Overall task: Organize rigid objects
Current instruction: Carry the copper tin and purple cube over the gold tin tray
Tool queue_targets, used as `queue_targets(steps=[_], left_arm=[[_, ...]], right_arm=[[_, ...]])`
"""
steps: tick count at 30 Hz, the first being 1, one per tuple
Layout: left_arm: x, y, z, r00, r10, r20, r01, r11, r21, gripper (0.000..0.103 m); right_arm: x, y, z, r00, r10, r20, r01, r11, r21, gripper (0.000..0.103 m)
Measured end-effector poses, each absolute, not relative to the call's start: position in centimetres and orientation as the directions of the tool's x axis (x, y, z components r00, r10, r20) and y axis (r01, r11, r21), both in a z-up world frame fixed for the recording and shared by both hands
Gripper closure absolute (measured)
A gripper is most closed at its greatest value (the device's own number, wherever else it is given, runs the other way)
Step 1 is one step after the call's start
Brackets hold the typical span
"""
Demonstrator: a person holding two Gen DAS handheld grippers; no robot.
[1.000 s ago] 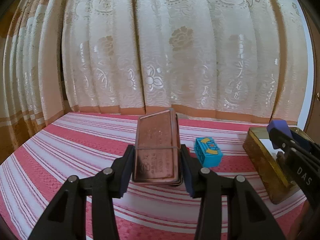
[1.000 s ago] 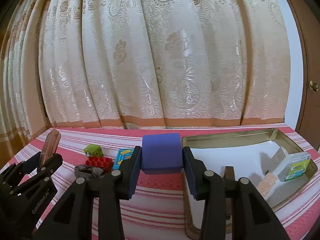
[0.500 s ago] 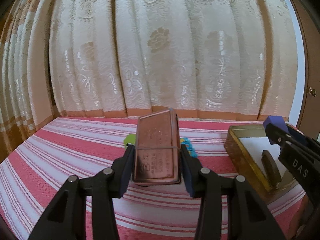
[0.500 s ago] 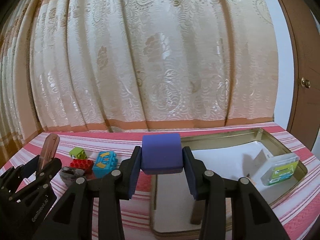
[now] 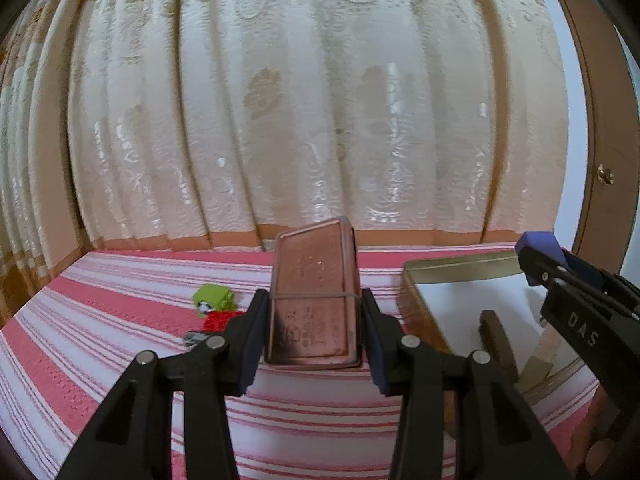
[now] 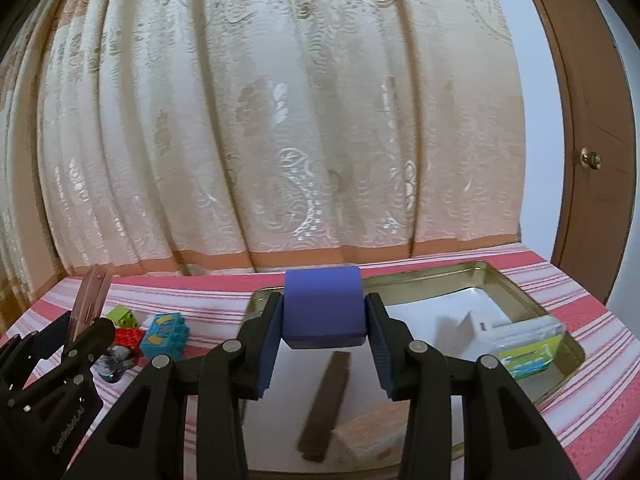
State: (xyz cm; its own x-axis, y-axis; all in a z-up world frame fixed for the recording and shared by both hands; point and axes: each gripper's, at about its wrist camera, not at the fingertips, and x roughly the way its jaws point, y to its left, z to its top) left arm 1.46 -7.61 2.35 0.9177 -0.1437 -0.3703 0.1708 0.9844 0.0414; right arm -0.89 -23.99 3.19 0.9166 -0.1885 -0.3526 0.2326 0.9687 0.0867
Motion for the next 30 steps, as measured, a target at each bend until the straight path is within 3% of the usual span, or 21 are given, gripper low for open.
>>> queue_targets(steps=[30], left_arm=[[2.8,-19.0,1.8,0.863,-0.288,-0.415,0.335,0.941,0.045,0.06]], right_arm=[[0.7,-33.3,2.1,0.833,-0.319,-0.451,0.378,0.925,0.044,0.059]])
